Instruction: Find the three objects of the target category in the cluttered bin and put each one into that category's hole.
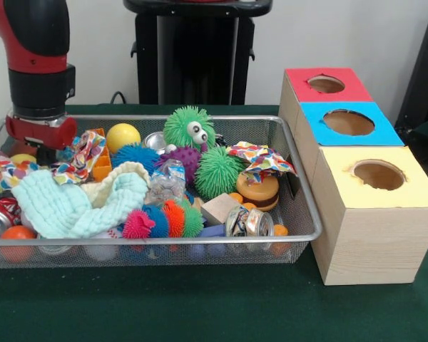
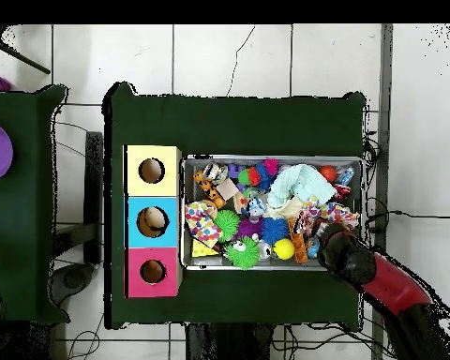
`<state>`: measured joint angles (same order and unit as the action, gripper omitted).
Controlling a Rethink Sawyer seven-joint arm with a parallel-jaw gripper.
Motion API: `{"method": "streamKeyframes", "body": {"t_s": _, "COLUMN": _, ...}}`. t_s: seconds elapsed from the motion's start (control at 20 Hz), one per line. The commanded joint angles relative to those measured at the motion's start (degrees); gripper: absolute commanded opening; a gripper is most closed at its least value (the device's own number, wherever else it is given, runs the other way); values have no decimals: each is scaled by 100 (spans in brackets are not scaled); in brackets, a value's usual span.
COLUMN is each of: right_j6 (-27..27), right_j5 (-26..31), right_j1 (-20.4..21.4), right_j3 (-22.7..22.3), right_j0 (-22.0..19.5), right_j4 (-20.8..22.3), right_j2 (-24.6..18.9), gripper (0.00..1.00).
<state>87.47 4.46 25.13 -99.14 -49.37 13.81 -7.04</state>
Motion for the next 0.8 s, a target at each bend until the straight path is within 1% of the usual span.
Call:
{"method": "streamKeyframes", "body": {"t_s": 0.05, "right_j6": 461, "right_j5": 673, "right_j1": 490, "right_j3": -12, "right_j0": 46, "right_j4": -39, "right_j2": -455, "gripper": 0}}
{"method": "streamKeyframes", "body": {"t_s": 0.2, "right_j6": 427, "right_j5": 1426, "right_j1": 1342, "right_j3": -372, "right_j0": 179, "right_j4": -231, "right_j2": -274, "gripper": 0}}
{"method": "streamKeyframes", "body": {"t_s": 0.3, "right_j6": 388, "right_j5": 1840, "right_j1": 1765, "right_j3": -519, "right_j0": 230, "right_j4": -306, "right_j2": -184, "gripper": 0}}
{"method": "streamKeyframes", "body": {"t_s": 0.45, "right_j6": 229, "right_j5": 2399, "right_j1": 2316, "right_j3": -661, "right_j0": 186, "right_j4": -396, "right_j2": -228, "gripper": 0}}
{"method": "streamKeyframes", "body": {"t_s": 0.55, "right_j6": 138, "right_j5": 2676, "right_j1": 2579, "right_j3": -739, "right_j0": 120, "right_j4": -455, "right_j2": -303, "gripper": 0}}
{"method": "streamKeyframes", "body": {"t_s": 0.65, "right_j6": 96, "right_j5": 2956, "right_j1": 2750, "right_j3": -735, "right_j0": 116, "right_j4": -507, "right_j2": -319, "gripper": 0}}
{"method": "streamKeyframes", "body": {"t_s": 0.8, "right_j6": 166, "right_j5": 2940, "right_j1": 2754, "right_j3": -730, "right_j0": 106, "right_j4": -508, "right_j2": -362, "gripper": 0}}
